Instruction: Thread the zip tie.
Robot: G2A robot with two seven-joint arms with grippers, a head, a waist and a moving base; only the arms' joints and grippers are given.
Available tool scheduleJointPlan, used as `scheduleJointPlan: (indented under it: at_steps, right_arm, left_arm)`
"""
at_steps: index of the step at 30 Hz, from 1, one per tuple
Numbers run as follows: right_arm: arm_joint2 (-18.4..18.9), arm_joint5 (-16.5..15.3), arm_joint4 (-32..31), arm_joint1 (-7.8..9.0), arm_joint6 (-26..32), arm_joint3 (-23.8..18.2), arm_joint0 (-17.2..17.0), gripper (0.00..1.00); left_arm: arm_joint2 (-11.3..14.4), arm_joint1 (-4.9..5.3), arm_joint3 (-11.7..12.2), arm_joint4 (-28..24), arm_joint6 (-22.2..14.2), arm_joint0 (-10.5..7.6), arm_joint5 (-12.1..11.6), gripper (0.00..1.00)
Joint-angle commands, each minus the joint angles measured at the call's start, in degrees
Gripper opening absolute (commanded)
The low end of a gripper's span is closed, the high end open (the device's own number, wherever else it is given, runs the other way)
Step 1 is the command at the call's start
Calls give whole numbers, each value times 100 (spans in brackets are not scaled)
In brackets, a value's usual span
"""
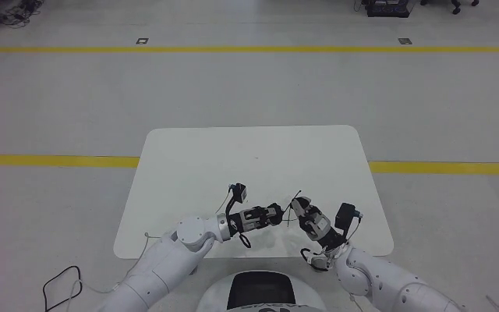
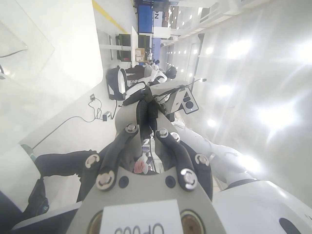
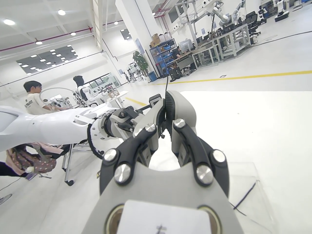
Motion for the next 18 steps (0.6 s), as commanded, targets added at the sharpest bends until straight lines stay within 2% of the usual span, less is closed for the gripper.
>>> scheduleJointPlan:
  at_steps: [1, 10, 18]
  right_arm:
    - [-2, 0, -13, 4, -23, 5, 3, 0]
    - [-22, 0, -102, 29, -226, -20, -5, 0]
    - [-67, 0, -74, 35, -147, -8, 23, 0]
  left_arm:
    - [5, 3, 0, -3, 9, 0, -1, 0]
    - [41, 8, 26, -28, 25, -24, 8, 0]
    - [75, 10, 43, -50, 37, -46, -1, 0]
